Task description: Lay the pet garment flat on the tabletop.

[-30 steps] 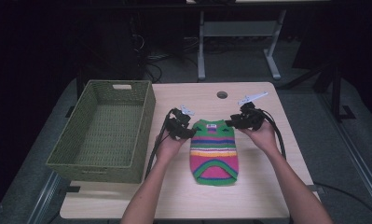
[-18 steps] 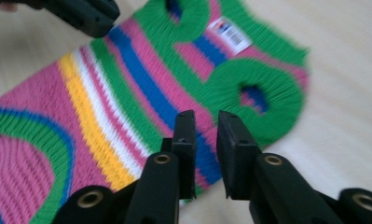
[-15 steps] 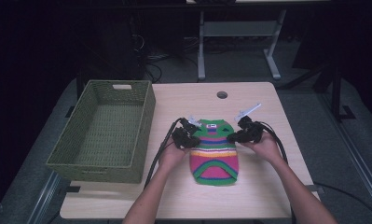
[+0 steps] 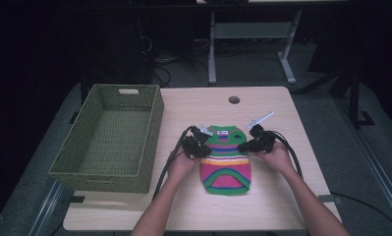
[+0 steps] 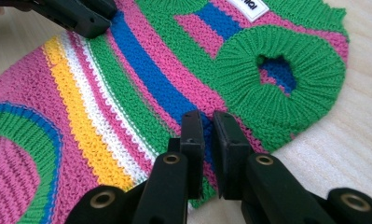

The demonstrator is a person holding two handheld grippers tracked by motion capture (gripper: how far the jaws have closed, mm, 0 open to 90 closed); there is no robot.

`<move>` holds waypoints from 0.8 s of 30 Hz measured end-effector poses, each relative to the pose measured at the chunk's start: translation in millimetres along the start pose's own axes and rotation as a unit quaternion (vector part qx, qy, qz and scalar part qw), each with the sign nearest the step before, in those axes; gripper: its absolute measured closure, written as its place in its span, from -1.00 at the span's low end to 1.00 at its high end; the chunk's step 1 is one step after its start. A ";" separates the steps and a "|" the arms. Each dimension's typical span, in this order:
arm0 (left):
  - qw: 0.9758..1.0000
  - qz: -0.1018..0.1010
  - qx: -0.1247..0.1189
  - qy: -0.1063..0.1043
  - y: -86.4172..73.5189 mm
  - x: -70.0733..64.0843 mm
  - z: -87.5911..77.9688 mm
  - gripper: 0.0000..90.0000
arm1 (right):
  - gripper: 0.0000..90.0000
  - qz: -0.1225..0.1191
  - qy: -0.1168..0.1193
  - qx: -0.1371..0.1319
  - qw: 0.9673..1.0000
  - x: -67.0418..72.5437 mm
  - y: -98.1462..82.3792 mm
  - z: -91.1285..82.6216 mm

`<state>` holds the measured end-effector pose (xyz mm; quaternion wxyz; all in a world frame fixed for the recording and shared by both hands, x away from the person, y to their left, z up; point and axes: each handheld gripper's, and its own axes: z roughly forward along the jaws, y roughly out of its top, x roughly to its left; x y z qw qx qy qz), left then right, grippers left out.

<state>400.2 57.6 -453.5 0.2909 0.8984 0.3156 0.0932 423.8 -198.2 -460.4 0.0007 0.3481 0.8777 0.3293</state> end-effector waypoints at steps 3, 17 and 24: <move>1.000 -0.004 -0.002 0.000 -0.6 1.5 -1.5 0.67 | 0.80 -0.001 0.002 -0.004 1.000 -0.9 -0.6 0.1; 0.998 -0.038 -0.047 -0.012 -11.6 9.5 -20.8 0.18 | 0.31 0.010 0.022 -0.042 0.999 3.3 3.6 -15.6; 0.996 -0.046 -0.070 -0.020 -17.2 6.5 -32.7 -0.02 | 0.14 0.017 0.031 -0.051 0.998 0.9 0.4 -27.4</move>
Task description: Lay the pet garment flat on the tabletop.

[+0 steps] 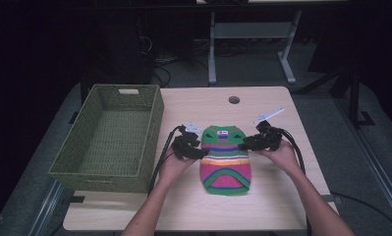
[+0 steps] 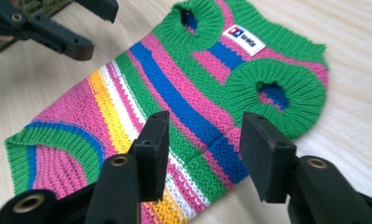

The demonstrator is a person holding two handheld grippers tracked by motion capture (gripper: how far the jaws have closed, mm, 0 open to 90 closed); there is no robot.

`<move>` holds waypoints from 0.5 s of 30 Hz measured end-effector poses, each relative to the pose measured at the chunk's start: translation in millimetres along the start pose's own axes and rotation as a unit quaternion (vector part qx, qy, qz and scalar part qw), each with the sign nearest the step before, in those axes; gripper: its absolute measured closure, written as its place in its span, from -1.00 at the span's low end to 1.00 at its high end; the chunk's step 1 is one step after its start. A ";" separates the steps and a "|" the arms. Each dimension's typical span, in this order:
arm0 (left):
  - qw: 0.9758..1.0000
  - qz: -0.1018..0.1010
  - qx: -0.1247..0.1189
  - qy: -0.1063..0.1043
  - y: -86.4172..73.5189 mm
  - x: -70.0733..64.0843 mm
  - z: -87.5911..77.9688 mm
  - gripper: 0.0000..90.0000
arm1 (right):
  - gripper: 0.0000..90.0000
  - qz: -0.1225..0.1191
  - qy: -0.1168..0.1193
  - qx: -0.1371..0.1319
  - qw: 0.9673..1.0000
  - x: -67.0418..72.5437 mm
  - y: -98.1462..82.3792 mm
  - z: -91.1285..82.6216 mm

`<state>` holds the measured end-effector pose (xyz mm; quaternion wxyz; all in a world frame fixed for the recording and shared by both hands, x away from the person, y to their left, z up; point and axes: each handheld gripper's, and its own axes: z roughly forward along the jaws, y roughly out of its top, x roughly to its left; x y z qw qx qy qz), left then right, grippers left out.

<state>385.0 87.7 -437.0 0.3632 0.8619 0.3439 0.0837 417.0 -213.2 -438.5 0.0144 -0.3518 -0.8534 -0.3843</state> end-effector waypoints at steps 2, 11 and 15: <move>1.000 0.000 0.001 -0.002 -0.8 -0.1 -0.8 -0.05 | 0.11 0.002 -0.001 -0.002 1.000 0.1 0.0 -2.5; 1.000 0.001 -0.007 0.009 -7.4 -4.2 -6.4 -0.21 | -0.05 -0.006 -0.006 0.001 1.000 5.7 -1.9 -16.6; 1.000 0.002 -0.011 0.008 -8.2 -7.5 -9.4 -0.28 | -0.09 -0.013 -0.004 -0.003 1.000 9.0 -5.0 -21.7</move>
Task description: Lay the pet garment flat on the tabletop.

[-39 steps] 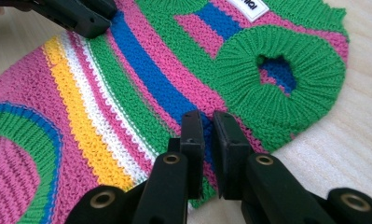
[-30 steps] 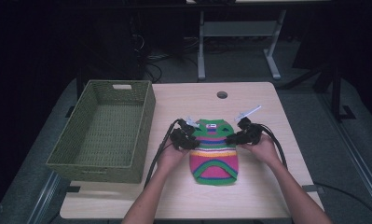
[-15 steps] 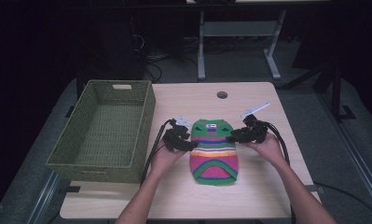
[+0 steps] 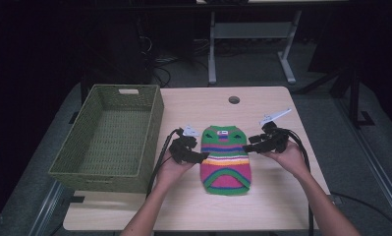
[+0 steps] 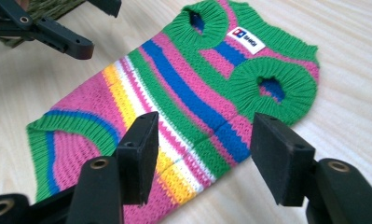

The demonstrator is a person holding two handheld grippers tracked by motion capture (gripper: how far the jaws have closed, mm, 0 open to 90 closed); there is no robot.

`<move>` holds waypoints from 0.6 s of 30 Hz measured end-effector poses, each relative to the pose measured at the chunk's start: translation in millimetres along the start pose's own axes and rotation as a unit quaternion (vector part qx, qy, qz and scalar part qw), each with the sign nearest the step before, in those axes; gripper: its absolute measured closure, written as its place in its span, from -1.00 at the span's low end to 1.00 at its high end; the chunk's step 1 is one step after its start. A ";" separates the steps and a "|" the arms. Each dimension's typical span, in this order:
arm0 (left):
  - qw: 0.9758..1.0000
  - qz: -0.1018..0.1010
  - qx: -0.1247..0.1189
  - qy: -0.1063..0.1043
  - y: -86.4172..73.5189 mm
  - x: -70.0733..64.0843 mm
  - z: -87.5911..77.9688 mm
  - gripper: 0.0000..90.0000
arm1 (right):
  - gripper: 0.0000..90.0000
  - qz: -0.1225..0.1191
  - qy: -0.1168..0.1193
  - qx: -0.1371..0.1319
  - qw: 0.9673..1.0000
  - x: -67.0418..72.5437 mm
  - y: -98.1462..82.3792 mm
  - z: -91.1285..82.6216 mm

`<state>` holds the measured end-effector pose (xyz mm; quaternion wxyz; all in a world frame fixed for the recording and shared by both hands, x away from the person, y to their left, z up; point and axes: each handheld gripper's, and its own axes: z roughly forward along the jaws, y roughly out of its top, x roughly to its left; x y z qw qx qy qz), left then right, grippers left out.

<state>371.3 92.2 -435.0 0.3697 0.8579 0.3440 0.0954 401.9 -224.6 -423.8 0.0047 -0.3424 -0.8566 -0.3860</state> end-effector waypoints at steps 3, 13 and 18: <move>1.000 0.002 0.007 -0.002 -0.5 -2.8 -0.9 -0.34 | -0.12 0.004 0.006 -0.004 1.000 1.0 -3.1 -2.3; 1.000 0.006 -0.001 -0.007 -2.1 -13.4 -9.1 -0.53 | -0.18 0.000 0.011 -0.013 1.000 5.6 -12.5 -10.7; 1.000 0.018 0.001 -0.002 -4.3 -18.5 -10.9 -0.58 | -0.20 -0.004 0.012 -0.021 1.000 8.5 -20.9 -13.8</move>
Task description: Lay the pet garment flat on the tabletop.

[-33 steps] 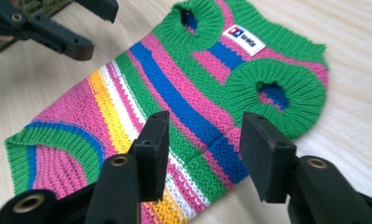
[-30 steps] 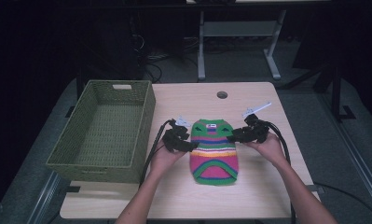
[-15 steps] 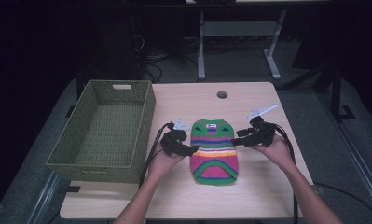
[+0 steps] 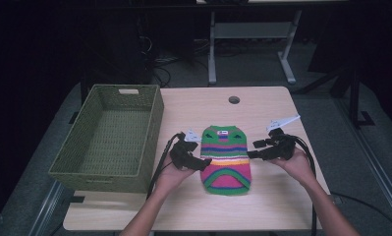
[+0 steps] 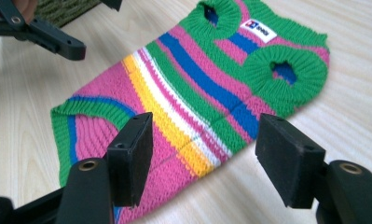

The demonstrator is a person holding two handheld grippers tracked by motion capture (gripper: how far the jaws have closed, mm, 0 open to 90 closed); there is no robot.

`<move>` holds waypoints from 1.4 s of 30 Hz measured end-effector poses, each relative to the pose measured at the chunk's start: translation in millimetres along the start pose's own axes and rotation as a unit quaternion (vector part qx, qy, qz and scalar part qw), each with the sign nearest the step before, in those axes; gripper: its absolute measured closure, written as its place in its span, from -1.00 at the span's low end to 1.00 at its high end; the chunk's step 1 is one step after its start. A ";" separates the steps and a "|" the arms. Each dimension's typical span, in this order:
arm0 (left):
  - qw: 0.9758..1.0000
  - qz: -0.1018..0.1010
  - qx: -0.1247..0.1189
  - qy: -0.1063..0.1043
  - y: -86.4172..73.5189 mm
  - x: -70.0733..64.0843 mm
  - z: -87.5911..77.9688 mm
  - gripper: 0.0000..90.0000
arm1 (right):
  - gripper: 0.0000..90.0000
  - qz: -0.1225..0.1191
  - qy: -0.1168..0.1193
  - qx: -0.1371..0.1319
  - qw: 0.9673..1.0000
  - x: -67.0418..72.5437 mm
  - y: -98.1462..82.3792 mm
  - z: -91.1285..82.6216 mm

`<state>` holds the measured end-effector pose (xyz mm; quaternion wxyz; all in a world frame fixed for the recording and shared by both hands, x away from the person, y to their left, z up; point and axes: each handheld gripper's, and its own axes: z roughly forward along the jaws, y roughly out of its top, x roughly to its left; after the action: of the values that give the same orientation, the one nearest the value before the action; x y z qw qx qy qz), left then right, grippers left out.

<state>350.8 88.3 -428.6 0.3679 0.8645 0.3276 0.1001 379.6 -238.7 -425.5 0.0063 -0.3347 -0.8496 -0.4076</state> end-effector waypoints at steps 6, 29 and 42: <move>1.000 0.001 -0.002 0.000 -3.3 -2.5 -6.8 -0.57 | -0.23 0.005 0.000 0.000 1.000 -0.3 -5.2 -4.8; 1.000 0.011 -0.014 0.007 -21.6 -15.8 -23.5 -0.59 | -0.33 0.003 -0.006 -0.004 1.000 10.0 -32.6 -19.3; 1.000 0.006 -0.011 -0.003 -35.9 -18.0 -30.0 -0.60 | -0.35 0.008 -0.006 -0.008 1.000 13.4 -50.5 -24.5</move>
<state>306.9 112.3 -431.3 0.3778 0.8626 0.3201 0.1036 333.8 -270.6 -440.1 0.0014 -0.3439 -0.8438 -0.4121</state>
